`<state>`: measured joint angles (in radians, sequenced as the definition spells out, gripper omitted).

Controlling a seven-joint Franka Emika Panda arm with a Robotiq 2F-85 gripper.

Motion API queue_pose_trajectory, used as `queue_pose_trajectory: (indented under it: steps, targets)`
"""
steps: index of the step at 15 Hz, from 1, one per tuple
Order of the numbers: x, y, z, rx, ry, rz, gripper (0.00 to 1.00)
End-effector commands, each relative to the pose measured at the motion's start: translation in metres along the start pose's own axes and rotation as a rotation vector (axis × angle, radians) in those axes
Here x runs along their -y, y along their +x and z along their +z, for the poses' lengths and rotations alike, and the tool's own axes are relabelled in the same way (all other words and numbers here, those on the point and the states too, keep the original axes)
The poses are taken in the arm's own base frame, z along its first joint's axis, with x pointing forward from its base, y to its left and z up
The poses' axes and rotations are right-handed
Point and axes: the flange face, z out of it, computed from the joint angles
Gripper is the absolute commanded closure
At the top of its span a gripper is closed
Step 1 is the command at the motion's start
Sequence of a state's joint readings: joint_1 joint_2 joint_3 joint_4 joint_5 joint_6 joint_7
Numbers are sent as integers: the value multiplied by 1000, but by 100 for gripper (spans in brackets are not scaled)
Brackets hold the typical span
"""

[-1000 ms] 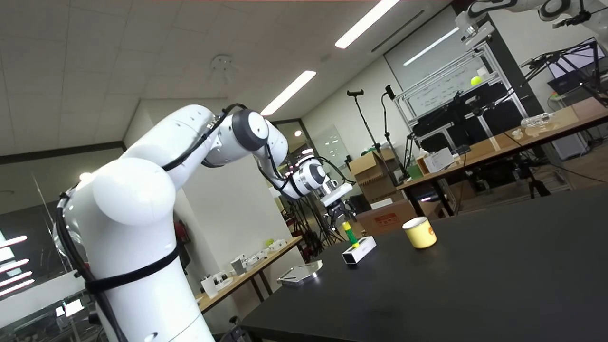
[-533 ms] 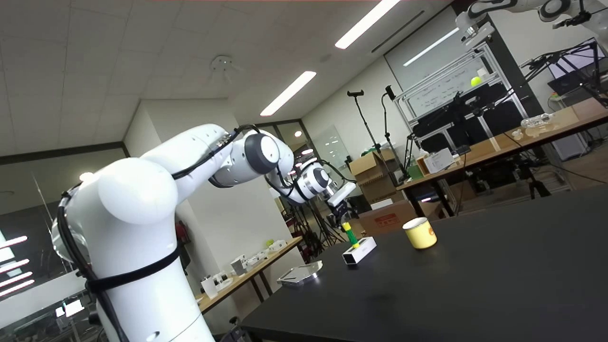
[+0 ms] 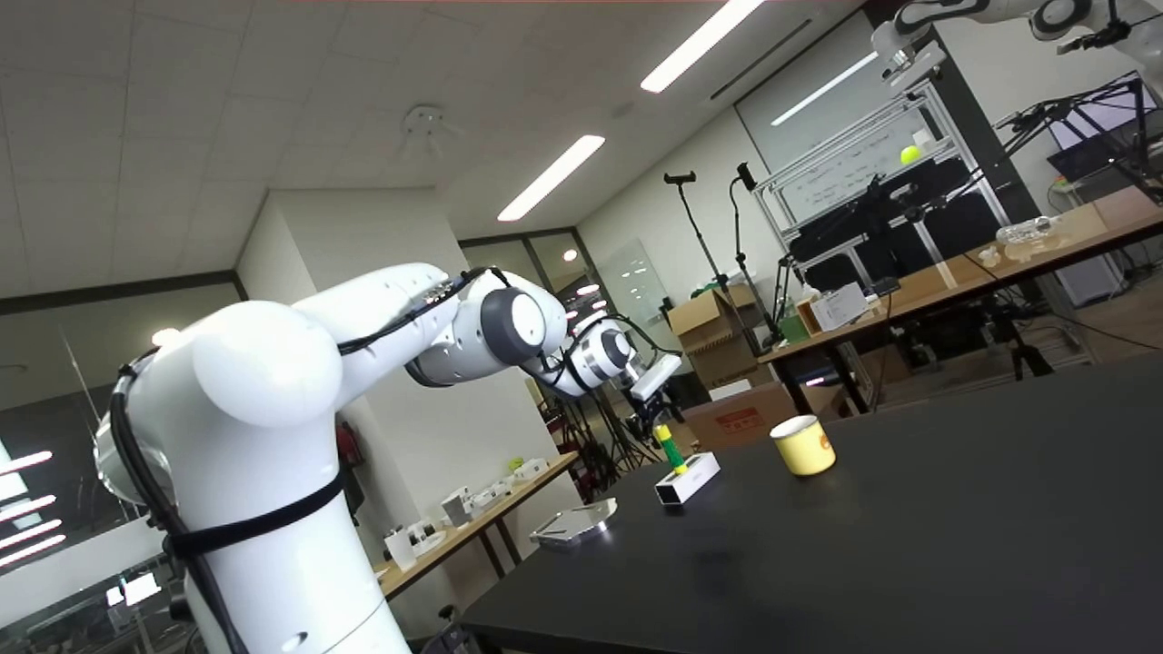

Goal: Put the glue stick in the yellow cup

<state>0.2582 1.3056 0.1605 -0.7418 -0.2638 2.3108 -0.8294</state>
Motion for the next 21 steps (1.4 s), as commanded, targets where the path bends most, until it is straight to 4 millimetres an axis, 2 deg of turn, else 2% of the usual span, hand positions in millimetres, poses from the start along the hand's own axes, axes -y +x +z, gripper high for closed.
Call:
queue_pose_trajectory:
  steps: [1, 6, 10, 11, 14, 16, 19, 21]
  targets:
    - [1, 9, -1, -7, 21, -5, 26]
    - [3, 10, -1, -15, 65, 22, 61]
    - [-8, 4, -10, -11, 49, 56, 88]
    - [-14, 1, -18, -5, 36, 71, 91]
    - [-41, -11, -46, -10, -25, 117, 91]
    - [-63, -27, -66, -5, -68, 166, 91]
    - [-100, -66, -92, -5, -126, 262, 91]
    - [-122, -101, -100, 0, -140, 321, 91]
